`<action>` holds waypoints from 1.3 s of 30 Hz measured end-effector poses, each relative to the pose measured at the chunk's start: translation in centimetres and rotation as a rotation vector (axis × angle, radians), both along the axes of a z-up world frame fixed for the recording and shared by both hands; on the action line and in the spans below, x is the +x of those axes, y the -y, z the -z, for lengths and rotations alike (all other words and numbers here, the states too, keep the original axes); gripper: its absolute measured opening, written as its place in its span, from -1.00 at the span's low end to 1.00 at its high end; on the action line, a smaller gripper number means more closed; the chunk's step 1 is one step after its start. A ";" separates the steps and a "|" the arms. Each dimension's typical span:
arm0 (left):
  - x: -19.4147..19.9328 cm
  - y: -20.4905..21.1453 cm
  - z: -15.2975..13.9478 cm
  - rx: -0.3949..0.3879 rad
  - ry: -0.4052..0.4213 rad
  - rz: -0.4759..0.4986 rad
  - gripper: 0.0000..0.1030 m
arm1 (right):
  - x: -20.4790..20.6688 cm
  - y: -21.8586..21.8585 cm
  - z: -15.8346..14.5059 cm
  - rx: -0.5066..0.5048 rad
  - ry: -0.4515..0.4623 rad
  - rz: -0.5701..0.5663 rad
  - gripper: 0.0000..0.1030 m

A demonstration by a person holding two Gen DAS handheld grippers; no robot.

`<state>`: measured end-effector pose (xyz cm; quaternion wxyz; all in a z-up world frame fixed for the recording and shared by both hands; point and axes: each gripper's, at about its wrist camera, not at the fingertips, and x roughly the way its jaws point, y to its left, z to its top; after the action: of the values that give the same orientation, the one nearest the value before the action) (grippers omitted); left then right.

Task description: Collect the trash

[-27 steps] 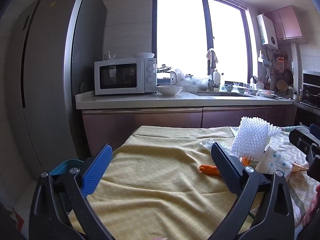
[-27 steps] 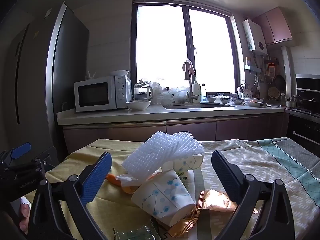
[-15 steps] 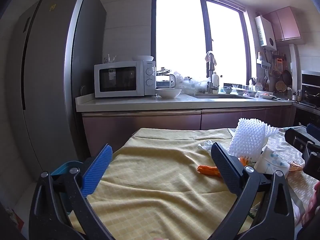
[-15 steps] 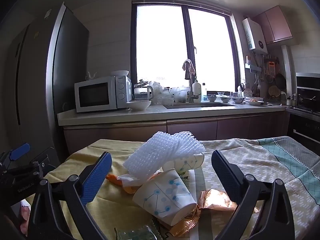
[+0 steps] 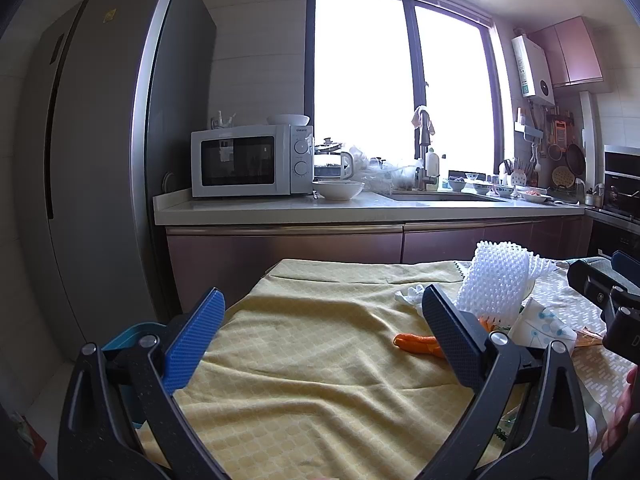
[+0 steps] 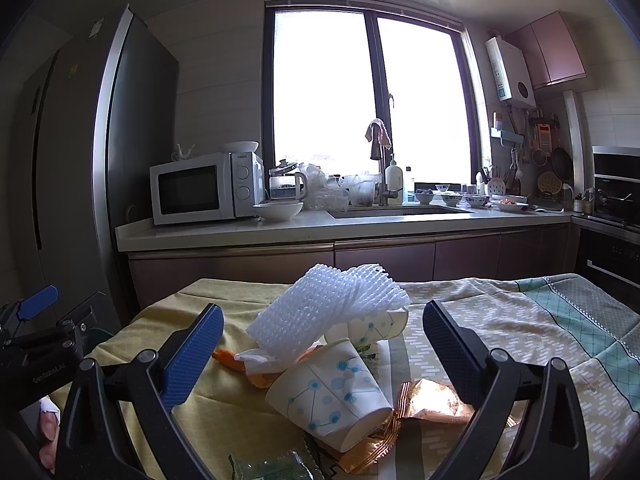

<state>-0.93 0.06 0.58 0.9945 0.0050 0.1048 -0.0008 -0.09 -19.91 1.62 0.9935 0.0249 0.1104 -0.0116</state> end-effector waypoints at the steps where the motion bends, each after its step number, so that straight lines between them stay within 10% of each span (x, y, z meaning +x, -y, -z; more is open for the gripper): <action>1: 0.0 0.0 0.0 0.000 0.000 0.000 0.89 | 0.0 0.0 0.0 0.001 0.000 -0.001 0.87; 39: -0.1 0.5 0.4 0.010 -0.002 0.001 0.89 | 0.1 0.4 0.3 0.010 -0.011 -0.007 0.87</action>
<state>-0.98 -0.49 0.22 0.9943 0.0103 0.1057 -0.0005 0.04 -20.28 1.30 0.9928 0.0293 0.1160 -0.0075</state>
